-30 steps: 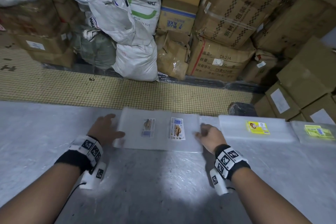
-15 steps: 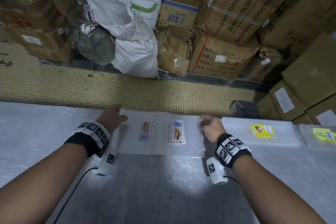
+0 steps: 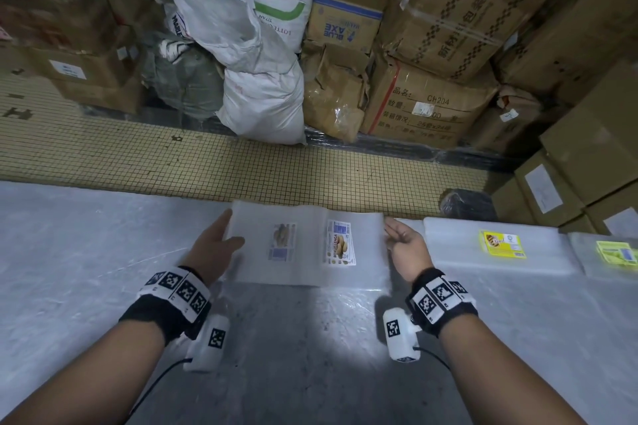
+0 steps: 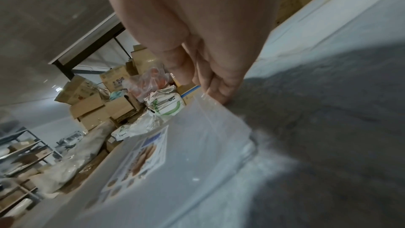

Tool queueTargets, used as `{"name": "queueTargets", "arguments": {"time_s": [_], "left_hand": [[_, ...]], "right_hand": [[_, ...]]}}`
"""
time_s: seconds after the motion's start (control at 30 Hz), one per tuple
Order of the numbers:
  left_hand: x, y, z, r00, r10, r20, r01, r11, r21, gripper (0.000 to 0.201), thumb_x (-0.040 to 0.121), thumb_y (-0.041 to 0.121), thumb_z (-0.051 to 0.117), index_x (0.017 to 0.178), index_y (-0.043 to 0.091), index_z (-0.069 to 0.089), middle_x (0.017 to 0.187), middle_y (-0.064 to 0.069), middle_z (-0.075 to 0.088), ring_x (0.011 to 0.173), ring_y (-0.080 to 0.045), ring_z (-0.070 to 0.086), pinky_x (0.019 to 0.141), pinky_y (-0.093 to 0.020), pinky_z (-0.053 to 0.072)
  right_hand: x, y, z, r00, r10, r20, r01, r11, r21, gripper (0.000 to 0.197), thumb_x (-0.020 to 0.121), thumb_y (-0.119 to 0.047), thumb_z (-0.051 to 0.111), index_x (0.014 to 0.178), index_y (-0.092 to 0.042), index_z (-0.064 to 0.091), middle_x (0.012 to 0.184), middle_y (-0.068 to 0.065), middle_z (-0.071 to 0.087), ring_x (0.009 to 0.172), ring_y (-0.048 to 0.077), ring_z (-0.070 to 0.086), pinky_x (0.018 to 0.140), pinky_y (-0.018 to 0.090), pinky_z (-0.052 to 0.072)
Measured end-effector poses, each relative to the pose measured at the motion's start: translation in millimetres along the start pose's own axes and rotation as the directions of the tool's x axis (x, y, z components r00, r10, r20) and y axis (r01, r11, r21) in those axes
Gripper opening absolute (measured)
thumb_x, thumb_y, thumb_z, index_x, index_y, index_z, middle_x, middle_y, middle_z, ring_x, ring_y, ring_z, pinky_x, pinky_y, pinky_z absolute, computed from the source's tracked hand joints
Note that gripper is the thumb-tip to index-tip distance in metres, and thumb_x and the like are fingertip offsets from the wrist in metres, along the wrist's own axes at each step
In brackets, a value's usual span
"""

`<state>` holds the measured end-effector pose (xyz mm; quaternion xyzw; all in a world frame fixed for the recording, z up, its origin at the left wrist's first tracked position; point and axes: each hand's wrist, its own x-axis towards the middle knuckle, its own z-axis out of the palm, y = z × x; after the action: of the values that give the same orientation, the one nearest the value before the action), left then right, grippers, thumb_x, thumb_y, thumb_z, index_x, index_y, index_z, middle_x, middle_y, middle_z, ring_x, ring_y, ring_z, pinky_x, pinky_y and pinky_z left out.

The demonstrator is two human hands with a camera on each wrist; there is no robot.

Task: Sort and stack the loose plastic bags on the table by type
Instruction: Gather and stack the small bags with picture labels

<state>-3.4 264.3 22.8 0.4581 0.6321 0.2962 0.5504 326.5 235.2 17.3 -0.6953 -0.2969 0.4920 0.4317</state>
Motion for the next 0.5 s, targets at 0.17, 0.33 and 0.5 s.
{"name": "queueTargets", "arguments": {"time_s": [0.17,0.33,0.5], "left_hand": [[-12,-6,-4,0.997,-0.01,-0.08,0.005,0.998,-0.064,0.065,0.096,-0.002,0.049,0.153,0.012,0.023,0.154,0.001,0.033,0.14,-0.017,0.032,0.11,-0.032,0.028],[-27,-18,4,0.998,-0.003,-0.069,-0.003,0.996,-0.085,0.064,0.095,-0.003,0.048,0.153,0.015,0.026,0.147,0.001,0.041,0.125,-0.014,0.041,0.105,-0.034,0.035],[-30,-20,2,0.996,0.064,-0.066,-0.059,0.995,0.075,0.068,0.092,0.0,0.055,0.152,0.017,0.028,0.144,0.006,0.043,0.129,-0.017,0.044,0.109,-0.037,0.036]], "right_hand": [[-15,15,-14,0.998,0.034,-0.055,-0.033,0.999,0.017,0.045,0.096,0.009,0.043,0.138,-0.005,0.049,0.142,0.01,0.052,0.128,0.021,0.052,0.111,0.038,0.04],[-42,13,-5,0.999,-0.022,0.031,0.023,1.0,-0.021,0.054,0.093,0.019,0.035,0.11,-0.023,0.063,0.101,-0.016,0.067,0.088,-0.01,0.065,0.077,0.013,0.052],[-31,19,-6,1.0,-0.028,-0.011,0.028,0.999,-0.03,0.048,0.093,0.016,0.04,0.133,-0.007,0.055,0.13,0.004,0.063,0.121,0.017,0.058,0.108,0.04,0.043]]}}
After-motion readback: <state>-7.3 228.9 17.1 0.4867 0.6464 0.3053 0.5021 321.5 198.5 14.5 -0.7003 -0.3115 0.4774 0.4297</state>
